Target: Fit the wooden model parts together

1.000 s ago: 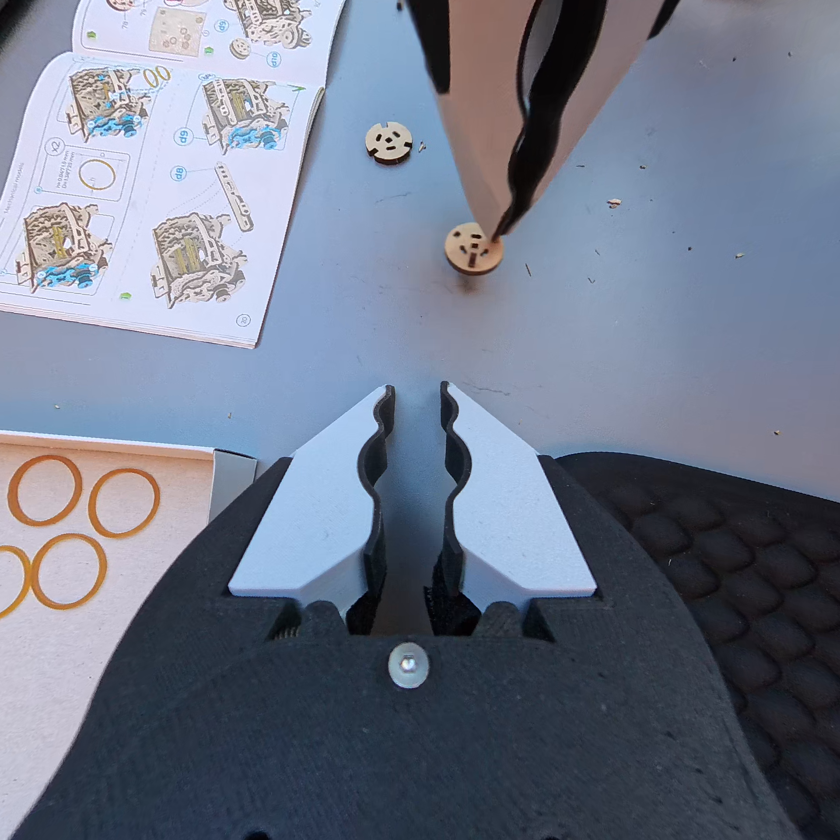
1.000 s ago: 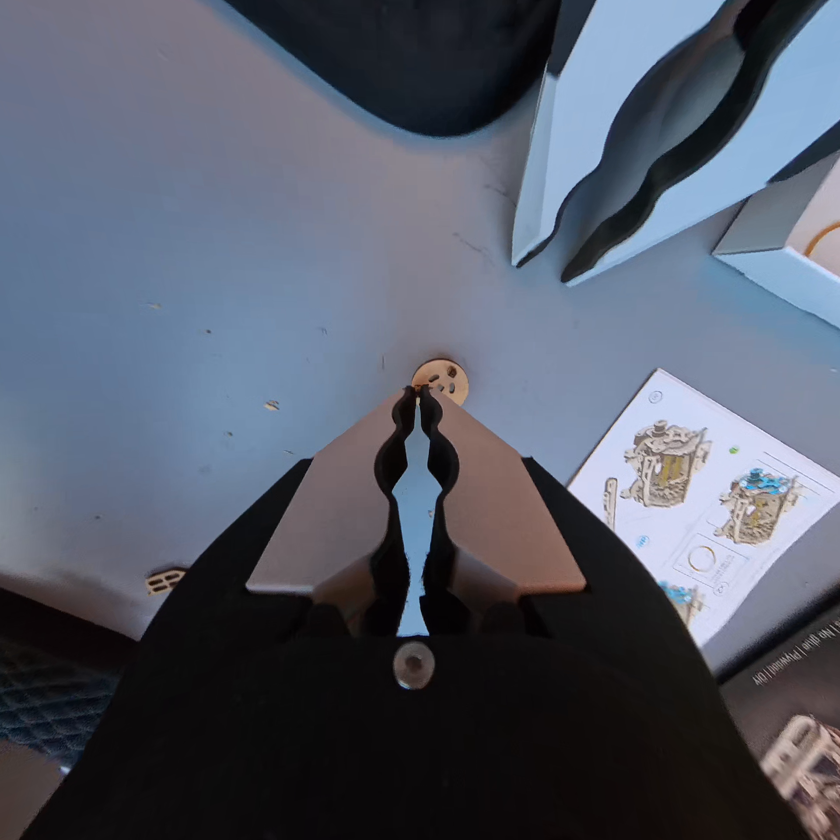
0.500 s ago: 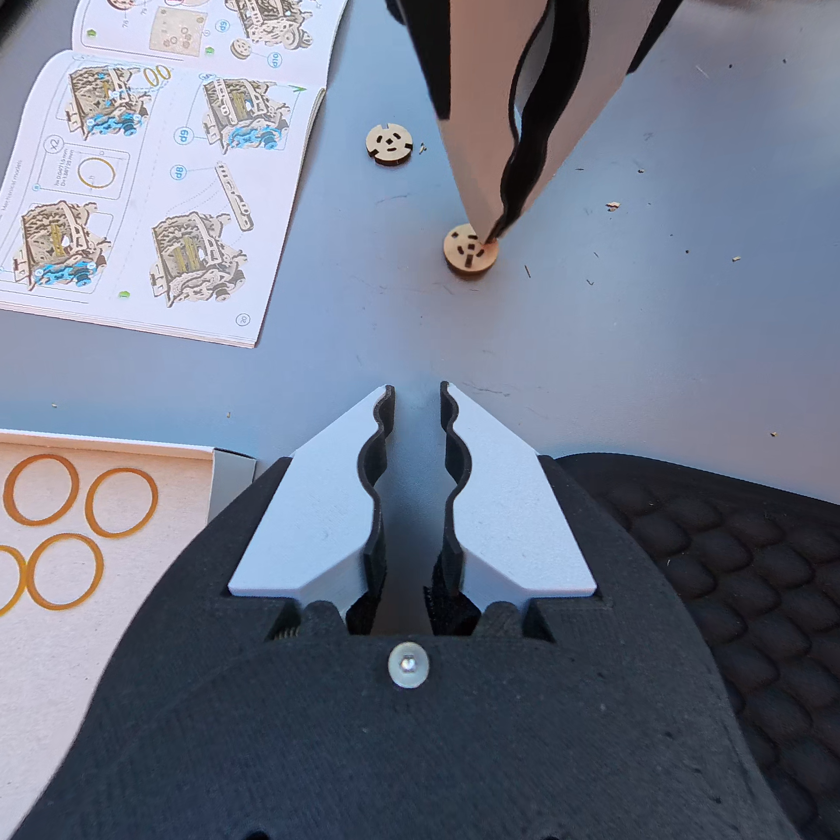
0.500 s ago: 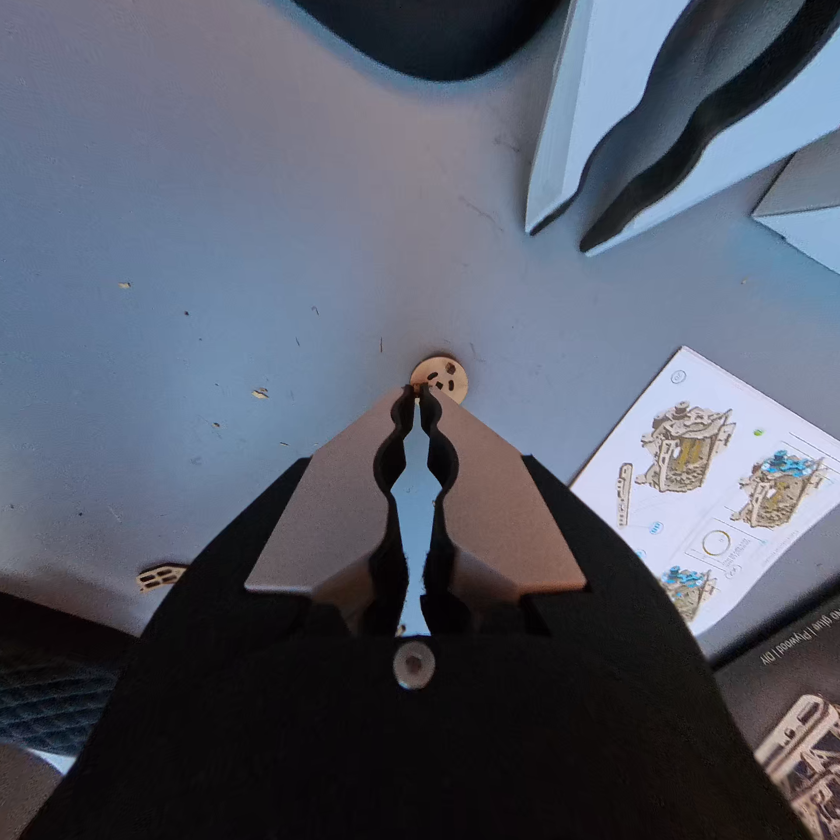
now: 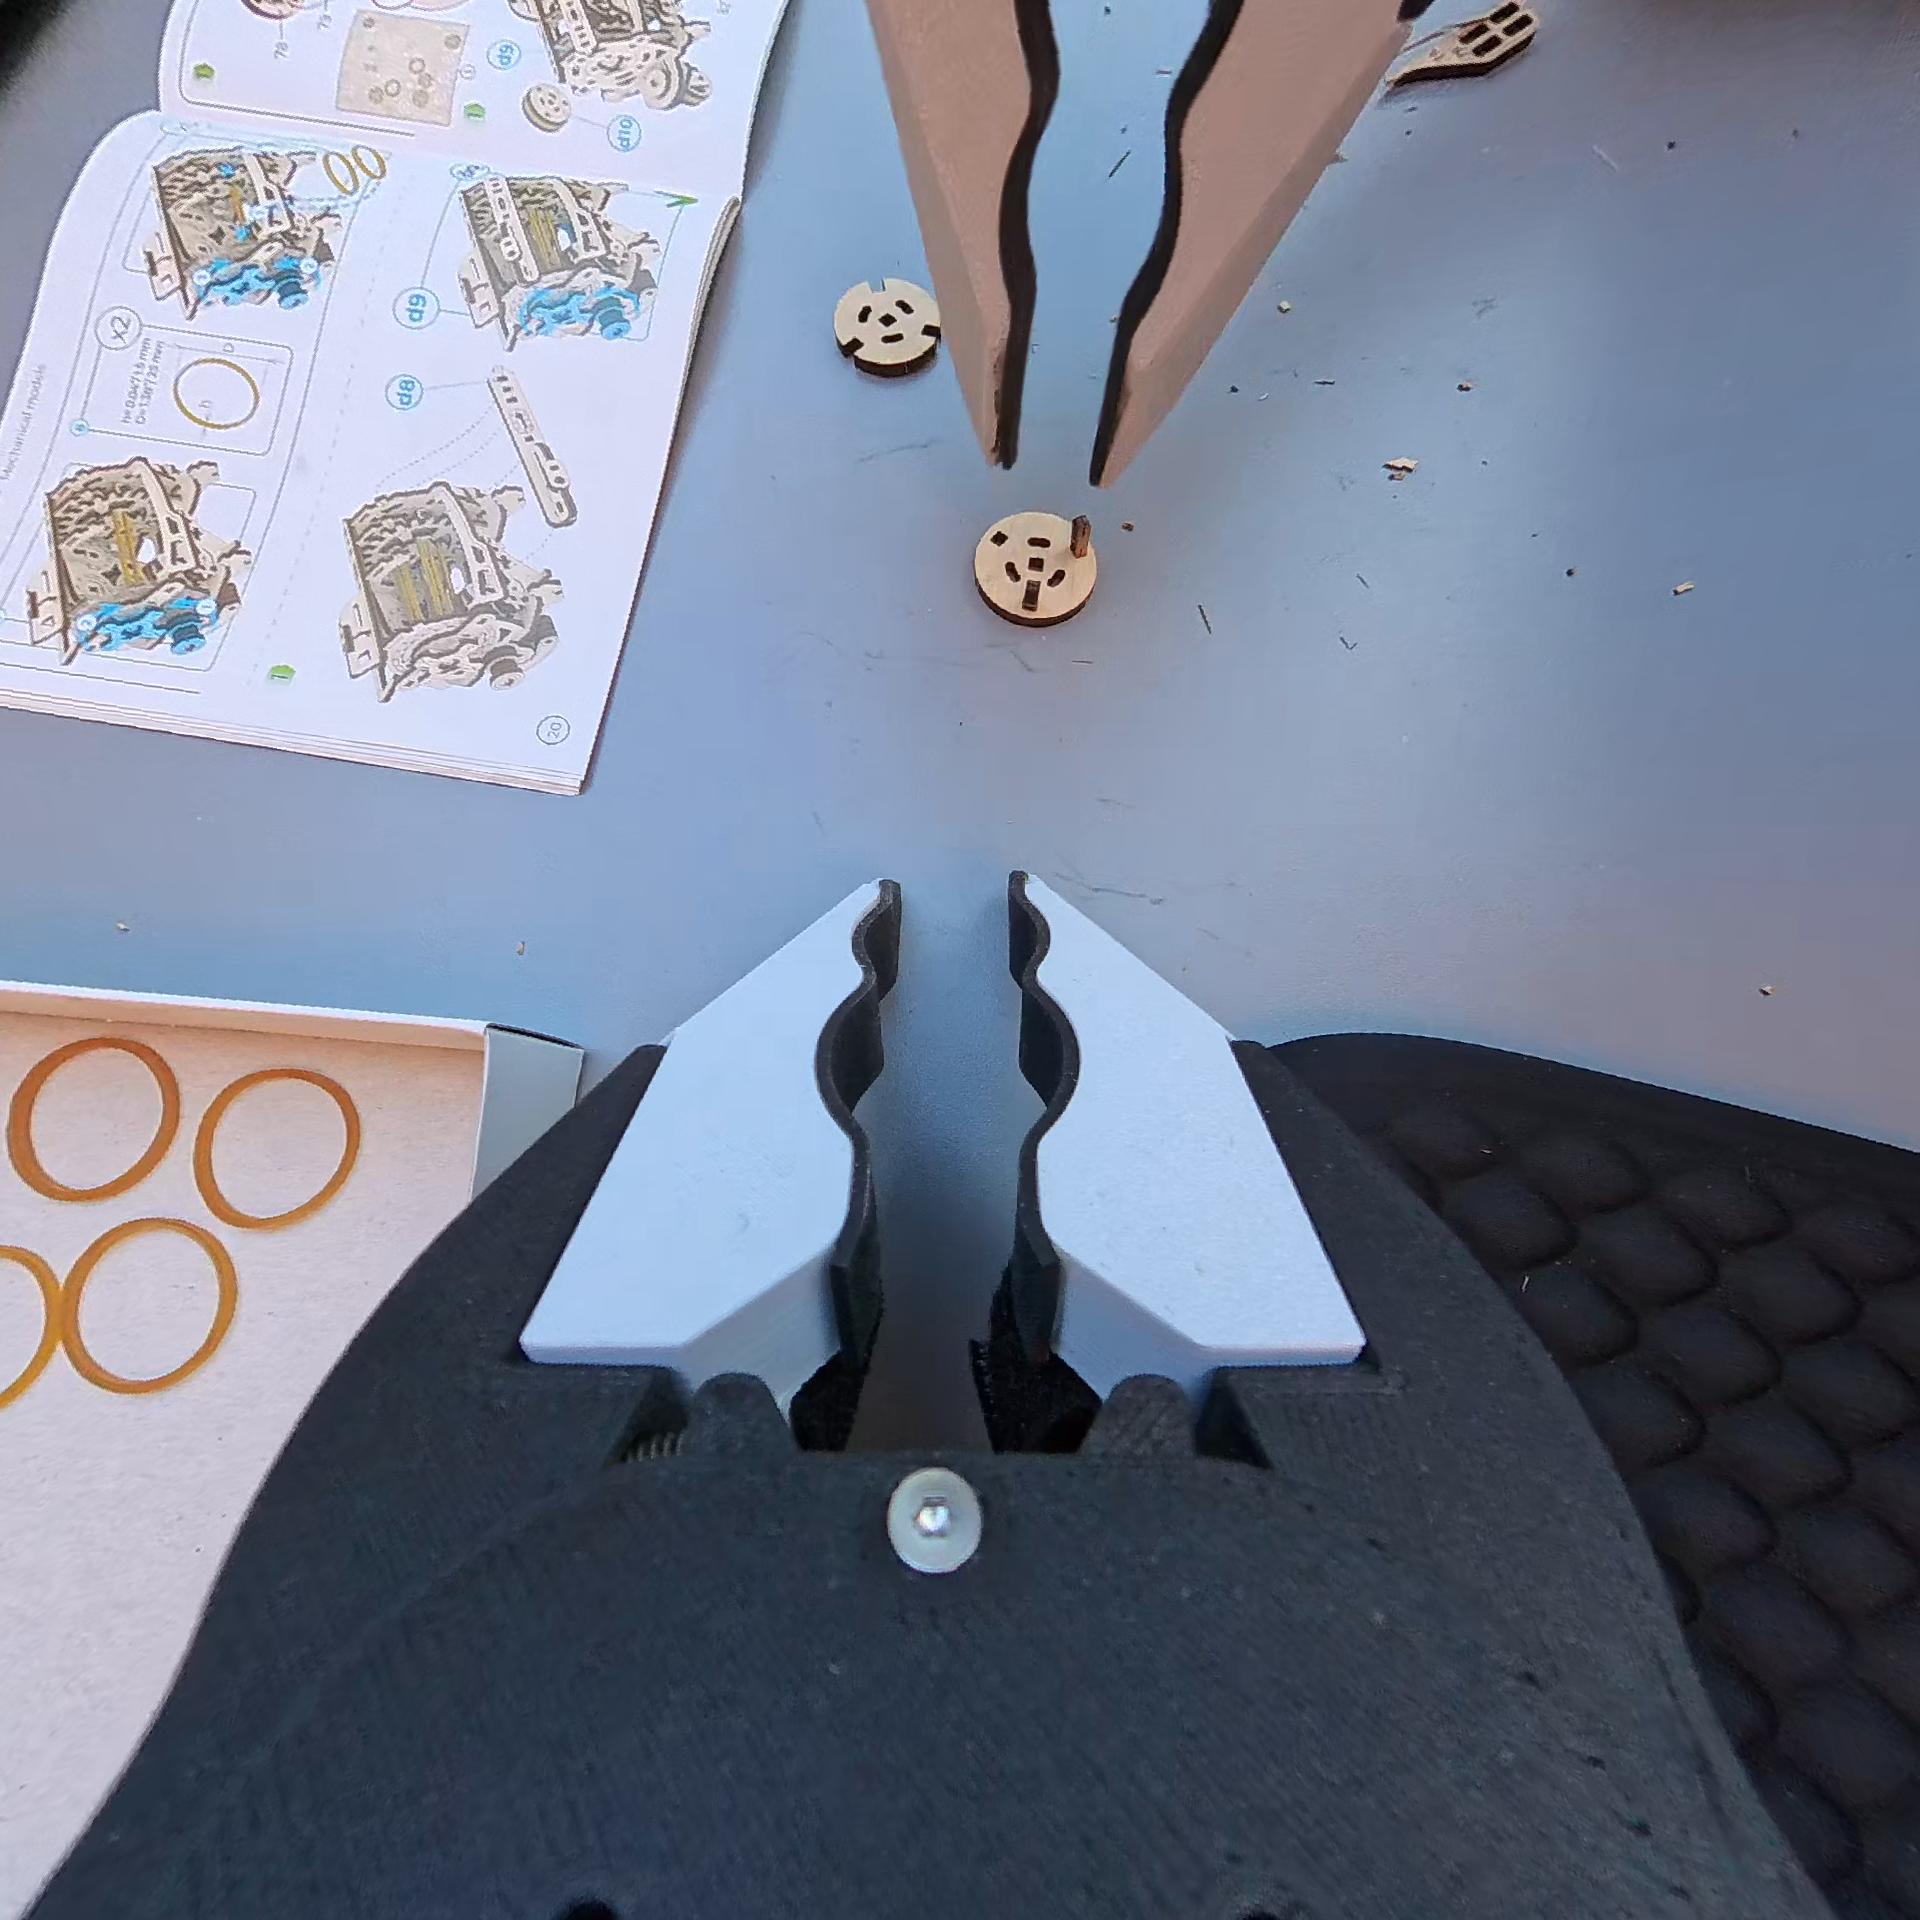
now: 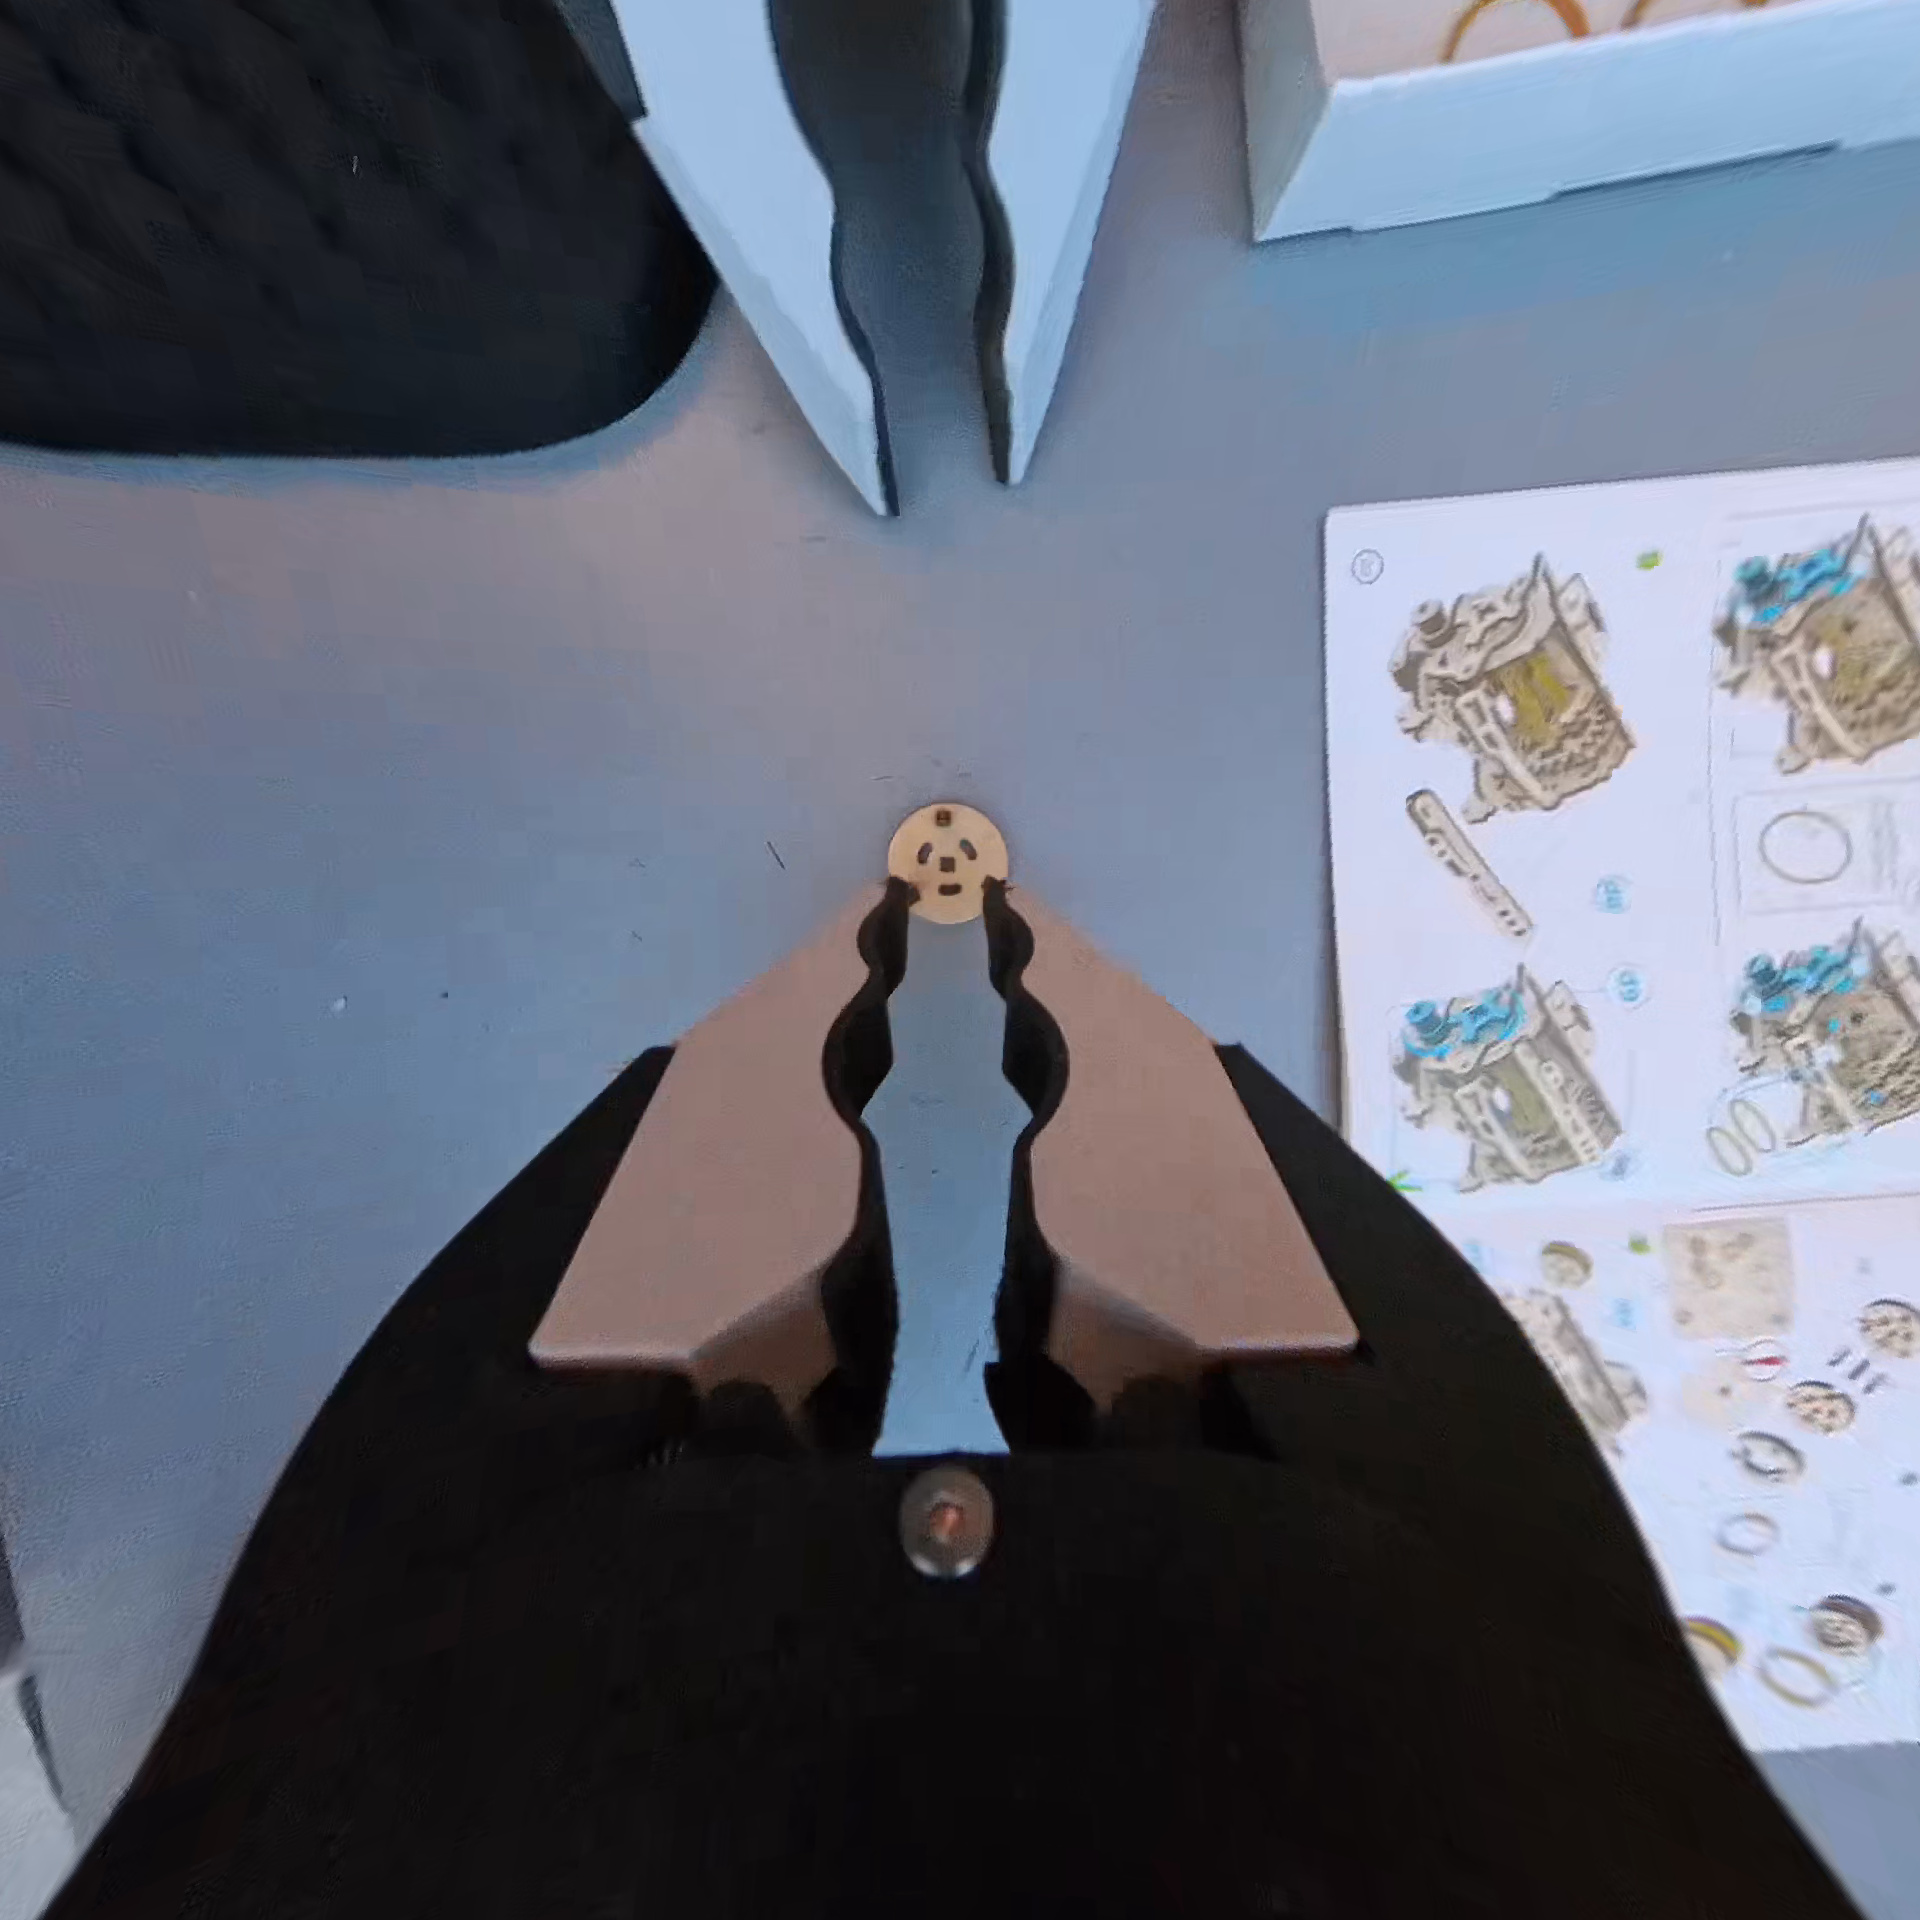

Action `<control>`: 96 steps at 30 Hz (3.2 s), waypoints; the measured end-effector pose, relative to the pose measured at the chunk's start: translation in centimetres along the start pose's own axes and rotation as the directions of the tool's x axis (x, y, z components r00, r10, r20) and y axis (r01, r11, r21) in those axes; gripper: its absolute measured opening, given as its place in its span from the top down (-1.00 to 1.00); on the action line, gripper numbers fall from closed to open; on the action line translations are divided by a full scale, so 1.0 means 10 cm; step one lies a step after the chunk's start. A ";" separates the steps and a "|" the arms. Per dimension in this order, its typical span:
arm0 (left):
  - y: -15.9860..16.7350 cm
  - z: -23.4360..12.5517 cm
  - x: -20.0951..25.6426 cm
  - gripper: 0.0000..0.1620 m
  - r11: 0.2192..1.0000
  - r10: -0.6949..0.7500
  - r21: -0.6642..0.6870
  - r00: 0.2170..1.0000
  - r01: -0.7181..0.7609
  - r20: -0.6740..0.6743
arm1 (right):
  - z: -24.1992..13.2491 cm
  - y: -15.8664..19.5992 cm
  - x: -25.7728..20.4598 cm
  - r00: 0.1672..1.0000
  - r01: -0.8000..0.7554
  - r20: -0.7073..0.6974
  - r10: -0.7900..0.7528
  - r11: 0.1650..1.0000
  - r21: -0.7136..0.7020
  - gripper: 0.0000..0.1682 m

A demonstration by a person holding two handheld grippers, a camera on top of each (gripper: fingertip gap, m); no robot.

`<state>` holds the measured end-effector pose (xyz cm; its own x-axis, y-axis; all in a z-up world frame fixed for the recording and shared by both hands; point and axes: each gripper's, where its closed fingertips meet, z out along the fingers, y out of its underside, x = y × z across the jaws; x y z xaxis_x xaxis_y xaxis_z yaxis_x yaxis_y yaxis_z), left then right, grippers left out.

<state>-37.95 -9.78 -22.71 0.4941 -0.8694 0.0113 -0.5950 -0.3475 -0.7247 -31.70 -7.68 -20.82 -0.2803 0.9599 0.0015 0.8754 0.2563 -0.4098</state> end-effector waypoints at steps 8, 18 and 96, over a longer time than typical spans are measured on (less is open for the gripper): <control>0.00 0.00 0.00 0.76 1.000 0.004 -0.004 1.000 -0.004 0.004 | 0.03 0.02 -0.02 0.928 -0.365 -0.026 0.372 0.920 0.142 0.88; 0.01 0.00 0.00 0.77 1.000 0.005 -0.006 1.000 -0.005 0.007 | 0.15 0.10 -0.06 0.906 -0.421 -0.029 0.423 0.906 0.038 0.88; 0.01 -0.01 -0.02 0.80 1.000 -0.010 0.006 1.000 0.010 0.003 | 0.20 0.05 -0.01 0.950 0.312 0.127 -0.286 0.899 -0.307 0.99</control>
<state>-38.14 -9.69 -22.70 0.5020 -0.8647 0.0167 -0.5858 -0.3542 -0.7290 -31.98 -7.84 -22.86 -0.5665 0.8241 0.0022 0.8207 0.5644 -0.0883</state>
